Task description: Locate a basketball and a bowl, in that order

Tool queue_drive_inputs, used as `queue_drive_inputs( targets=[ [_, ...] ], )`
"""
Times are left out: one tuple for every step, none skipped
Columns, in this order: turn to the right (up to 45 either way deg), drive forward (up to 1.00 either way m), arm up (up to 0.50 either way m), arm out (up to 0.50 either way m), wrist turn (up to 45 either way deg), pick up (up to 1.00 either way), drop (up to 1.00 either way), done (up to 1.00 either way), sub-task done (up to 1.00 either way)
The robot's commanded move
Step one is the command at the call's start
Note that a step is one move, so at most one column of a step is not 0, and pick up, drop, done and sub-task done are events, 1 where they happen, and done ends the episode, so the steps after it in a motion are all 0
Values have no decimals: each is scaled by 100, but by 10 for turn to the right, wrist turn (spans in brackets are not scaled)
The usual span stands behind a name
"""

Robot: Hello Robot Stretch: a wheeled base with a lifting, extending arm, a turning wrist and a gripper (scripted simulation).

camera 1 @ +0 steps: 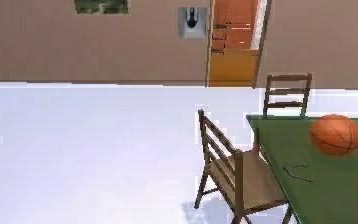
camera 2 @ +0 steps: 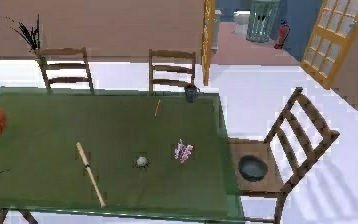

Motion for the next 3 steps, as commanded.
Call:
queue_drive_inputs(
  targets=[
    [450,0,0,0,0,0,0,0,0],
    [450,0,0,0,0,0,0,0,0],
    [300,0,0,0,0,0,0,0,0]
  ],
)
